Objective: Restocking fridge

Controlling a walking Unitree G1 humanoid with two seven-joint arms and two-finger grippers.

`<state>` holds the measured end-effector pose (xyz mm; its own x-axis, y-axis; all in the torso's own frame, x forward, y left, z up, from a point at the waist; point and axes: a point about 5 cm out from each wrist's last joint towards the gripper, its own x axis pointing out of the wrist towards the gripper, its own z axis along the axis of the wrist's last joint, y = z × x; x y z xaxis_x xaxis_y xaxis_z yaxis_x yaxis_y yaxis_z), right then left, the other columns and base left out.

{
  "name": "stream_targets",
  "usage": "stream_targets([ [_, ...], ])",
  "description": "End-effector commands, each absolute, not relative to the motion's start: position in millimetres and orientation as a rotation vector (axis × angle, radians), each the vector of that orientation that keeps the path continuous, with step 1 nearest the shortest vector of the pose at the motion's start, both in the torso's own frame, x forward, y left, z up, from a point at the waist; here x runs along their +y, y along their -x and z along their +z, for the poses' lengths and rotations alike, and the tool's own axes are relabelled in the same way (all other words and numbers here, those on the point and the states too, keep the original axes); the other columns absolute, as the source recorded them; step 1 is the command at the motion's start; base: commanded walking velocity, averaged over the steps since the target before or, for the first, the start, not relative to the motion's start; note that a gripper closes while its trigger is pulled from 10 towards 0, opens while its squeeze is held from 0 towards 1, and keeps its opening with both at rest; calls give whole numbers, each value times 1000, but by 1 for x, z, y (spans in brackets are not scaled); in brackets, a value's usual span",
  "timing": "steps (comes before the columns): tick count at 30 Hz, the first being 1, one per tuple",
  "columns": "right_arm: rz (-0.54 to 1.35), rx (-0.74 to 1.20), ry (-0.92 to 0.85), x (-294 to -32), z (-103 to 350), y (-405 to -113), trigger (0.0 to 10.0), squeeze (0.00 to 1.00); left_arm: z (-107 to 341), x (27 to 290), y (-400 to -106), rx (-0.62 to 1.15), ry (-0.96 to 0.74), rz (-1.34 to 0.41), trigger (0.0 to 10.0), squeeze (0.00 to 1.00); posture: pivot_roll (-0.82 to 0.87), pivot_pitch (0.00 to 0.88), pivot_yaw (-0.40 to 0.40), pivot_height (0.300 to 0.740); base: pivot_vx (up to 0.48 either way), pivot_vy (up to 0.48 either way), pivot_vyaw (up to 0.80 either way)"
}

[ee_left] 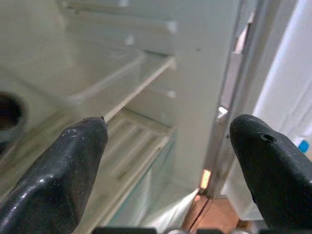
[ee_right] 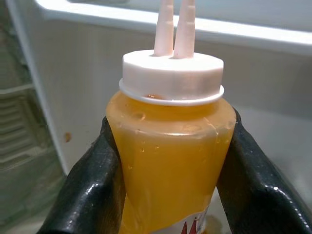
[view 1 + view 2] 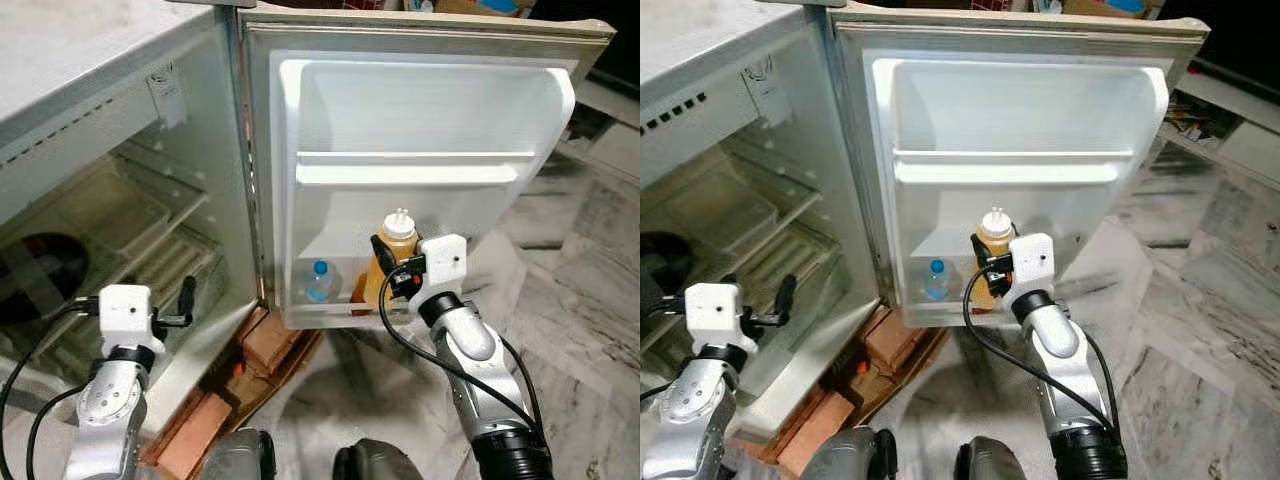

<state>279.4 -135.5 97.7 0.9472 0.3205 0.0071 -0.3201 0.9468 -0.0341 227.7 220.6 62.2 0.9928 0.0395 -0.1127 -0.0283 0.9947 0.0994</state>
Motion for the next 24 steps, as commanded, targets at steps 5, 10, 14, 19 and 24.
stream_targets([
  [5,300,-11,41,-143,97,-276,10000,0,63,214,-227,106,-107,2,10000,0,26,126,-52,740,184,0,0],
  [10,299,-9,44,-144,96,-276,10000,0,62,211,-227,110,-105,-8,10000,0,24,126,-52,740,410,0,0],
  [14,298,-12,44,-144,97,-277,10000,0,62,210,-228,108,-102,-10,10000,0,21,125,-52,740,404,0,0],
  [19,300,-12,43,-143,97,-277,10000,0,62,210,-229,110,-100,-13,10000,0,21,125,-52,740,365,0,0],
  [24,298,-2,47,-146,95,-274,10000,0,61,210,-228,116,-93,-1,10000,0,19,127,-53,740,0,0,0],
])
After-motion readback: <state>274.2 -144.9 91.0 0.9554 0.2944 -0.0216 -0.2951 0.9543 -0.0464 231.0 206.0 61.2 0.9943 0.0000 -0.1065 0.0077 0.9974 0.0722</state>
